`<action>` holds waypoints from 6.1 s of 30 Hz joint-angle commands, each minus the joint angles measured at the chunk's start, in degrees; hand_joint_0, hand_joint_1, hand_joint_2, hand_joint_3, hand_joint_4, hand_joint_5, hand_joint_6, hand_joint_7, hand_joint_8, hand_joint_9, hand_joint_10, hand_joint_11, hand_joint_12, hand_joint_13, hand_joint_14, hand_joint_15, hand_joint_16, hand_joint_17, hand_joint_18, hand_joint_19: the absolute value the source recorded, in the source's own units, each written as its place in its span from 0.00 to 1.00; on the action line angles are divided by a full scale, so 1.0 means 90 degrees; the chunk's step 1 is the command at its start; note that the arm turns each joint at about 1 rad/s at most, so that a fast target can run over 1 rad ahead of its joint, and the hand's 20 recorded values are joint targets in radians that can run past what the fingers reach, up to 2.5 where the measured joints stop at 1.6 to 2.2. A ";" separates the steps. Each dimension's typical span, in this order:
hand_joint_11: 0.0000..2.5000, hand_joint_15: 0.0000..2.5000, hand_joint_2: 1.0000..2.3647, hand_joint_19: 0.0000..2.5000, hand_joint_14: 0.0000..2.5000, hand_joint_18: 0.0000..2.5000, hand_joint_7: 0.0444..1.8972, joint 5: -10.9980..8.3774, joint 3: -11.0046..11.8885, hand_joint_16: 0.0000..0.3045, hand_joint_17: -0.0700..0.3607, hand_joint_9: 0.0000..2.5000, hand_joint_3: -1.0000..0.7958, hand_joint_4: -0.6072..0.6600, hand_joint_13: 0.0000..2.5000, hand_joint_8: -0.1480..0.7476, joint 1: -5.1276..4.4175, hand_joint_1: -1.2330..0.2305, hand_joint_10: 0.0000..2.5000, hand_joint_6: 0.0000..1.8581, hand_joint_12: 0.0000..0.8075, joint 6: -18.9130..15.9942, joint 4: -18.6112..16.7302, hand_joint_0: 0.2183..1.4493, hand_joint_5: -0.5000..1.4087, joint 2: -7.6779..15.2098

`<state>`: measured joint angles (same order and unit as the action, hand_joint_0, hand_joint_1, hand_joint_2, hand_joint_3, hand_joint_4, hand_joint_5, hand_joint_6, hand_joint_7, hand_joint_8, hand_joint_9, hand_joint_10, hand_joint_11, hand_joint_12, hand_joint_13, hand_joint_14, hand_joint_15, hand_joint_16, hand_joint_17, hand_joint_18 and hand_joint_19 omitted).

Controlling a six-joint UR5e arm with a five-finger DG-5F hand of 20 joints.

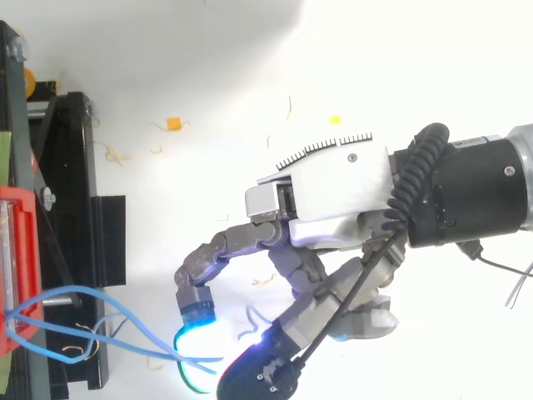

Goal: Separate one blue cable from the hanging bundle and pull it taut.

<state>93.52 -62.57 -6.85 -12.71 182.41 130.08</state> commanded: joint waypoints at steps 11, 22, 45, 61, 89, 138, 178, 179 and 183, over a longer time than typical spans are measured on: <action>0.37 0.59 0.00 0.28 0.01 0.66 0.67 0.0000 -0.0001 0.22 0.52 0.85 0.28 0.58 0.77 0.39 -0.0001 0.22 0.01 0.27 0.42 0.0006 0.0006 0.25 0.33 0.0000; 0.32 0.55 0.00 0.29 0.01 0.63 0.65 0.0000 -0.0001 0.20 0.48 0.87 0.28 0.53 0.76 0.35 -0.0001 0.43 0.01 0.27 0.40 -0.0101 0.0035 0.37 0.33 0.0000; 0.35 0.53 0.00 0.28 0.01 0.60 0.70 0.0000 -0.0001 0.22 0.52 0.77 0.28 0.60 0.71 0.46 -0.0001 0.10 0.01 0.28 0.45 -0.0150 0.0133 0.26 0.31 0.0000; 0.28 0.50 0.01 0.30 0.01 0.57 0.65 -0.0010 -0.0011 0.20 0.48 0.81 0.38 0.51 0.70 0.42 -0.0001 0.31 0.01 0.27 0.42 -0.0140 0.0123 0.42 0.33 0.0000; 0.26 0.48 0.00 0.30 0.01 0.53 0.65 -0.0068 -0.0001 0.21 0.50 0.79 0.28 0.56 0.68 0.41 -0.0010 0.40 0.01 0.27 0.43 -0.0209 0.0133 0.36 0.33 0.0000; 0.26 0.45 0.00 0.26 0.01 0.53 0.65 -0.1211 0.0008 0.26 0.58 0.74 0.28 0.63 0.65 0.47 -0.0157 0.44 0.01 0.27 0.50 0.0299 0.0113 0.18 0.30 0.0000; 0.22 0.41 0.01 0.29 0.01 0.51 0.54 -0.2402 0.0038 0.18 0.45 0.80 0.50 0.58 0.66 0.40 -0.0372 0.31 0.01 0.27 0.39 0.6158 0.0172 0.39 0.32 0.0000; 0.23 0.40 0.01 0.28 0.01 0.51 0.54 -0.2441 0.0047 0.18 0.45 0.80 0.50 0.58 0.66 0.40 -0.0372 0.31 0.01 0.27 0.39 0.6617 0.0143 0.39 0.32 -0.0010; 0.23 0.41 0.01 0.29 0.01 0.50 0.54 -0.2480 0.0165 0.18 0.45 0.80 0.50 0.58 0.66 0.40 -0.0362 0.31 0.01 0.27 0.39 0.7330 -0.0004 0.39 0.32 -0.0010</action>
<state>71.80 -61.74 -10.16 12.11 183.08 130.02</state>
